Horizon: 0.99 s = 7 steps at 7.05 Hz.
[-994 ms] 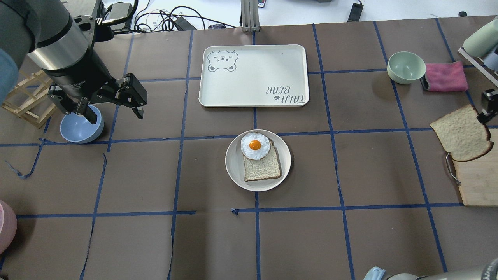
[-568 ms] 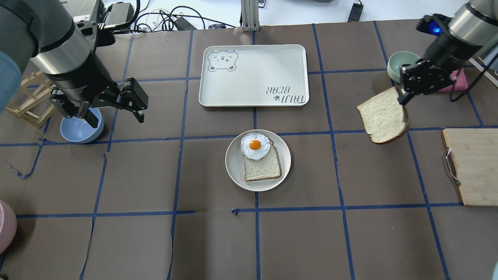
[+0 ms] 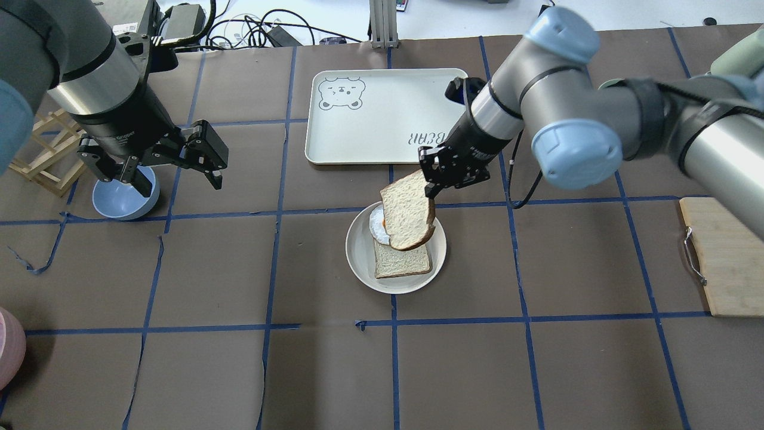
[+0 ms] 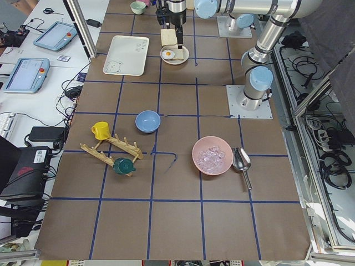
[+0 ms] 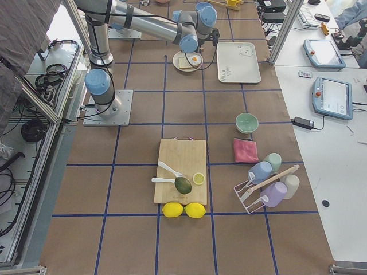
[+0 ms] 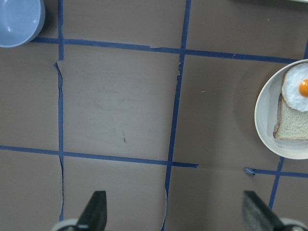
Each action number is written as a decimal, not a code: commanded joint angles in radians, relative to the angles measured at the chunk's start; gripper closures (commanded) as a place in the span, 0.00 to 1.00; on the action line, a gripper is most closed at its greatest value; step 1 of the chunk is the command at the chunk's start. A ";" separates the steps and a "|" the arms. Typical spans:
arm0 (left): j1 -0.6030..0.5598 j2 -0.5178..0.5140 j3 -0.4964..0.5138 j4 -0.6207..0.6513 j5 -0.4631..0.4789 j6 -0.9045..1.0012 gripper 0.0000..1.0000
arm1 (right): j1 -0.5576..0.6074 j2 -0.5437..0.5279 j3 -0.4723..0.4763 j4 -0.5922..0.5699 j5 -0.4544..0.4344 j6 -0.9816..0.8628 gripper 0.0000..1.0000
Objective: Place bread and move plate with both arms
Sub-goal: 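Carry the bread over the plate and lay it on the egg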
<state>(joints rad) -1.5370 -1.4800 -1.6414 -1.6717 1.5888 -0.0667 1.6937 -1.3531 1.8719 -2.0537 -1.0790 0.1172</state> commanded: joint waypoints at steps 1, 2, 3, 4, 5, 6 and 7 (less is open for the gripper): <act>0.000 0.001 0.000 0.000 0.000 0.004 0.00 | 0.027 0.008 0.151 -0.234 0.051 -0.002 1.00; 0.000 0.001 0.000 0.000 0.003 0.004 0.00 | 0.027 0.025 0.159 -0.235 0.051 -0.114 1.00; 0.000 0.001 0.000 0.000 0.000 0.004 0.00 | 0.017 0.040 0.148 -0.244 0.041 -0.184 1.00; 0.000 0.001 0.000 0.000 0.000 0.004 0.00 | 0.004 0.040 0.150 -0.244 0.037 -0.218 1.00; 0.000 -0.002 0.000 0.000 0.000 0.004 0.00 | -0.002 0.043 0.156 -0.241 0.037 -0.218 1.00; 0.000 -0.002 0.002 0.001 0.000 0.004 0.00 | -0.005 0.045 0.156 -0.246 0.036 -0.205 0.65; 0.000 -0.005 0.002 0.001 0.000 0.004 0.00 | -0.006 0.045 0.158 -0.244 0.036 -0.202 0.14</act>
<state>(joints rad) -1.5370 -1.4822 -1.6404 -1.6710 1.5892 -0.0629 1.6908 -1.3096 2.0276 -2.2977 -1.0423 -0.0889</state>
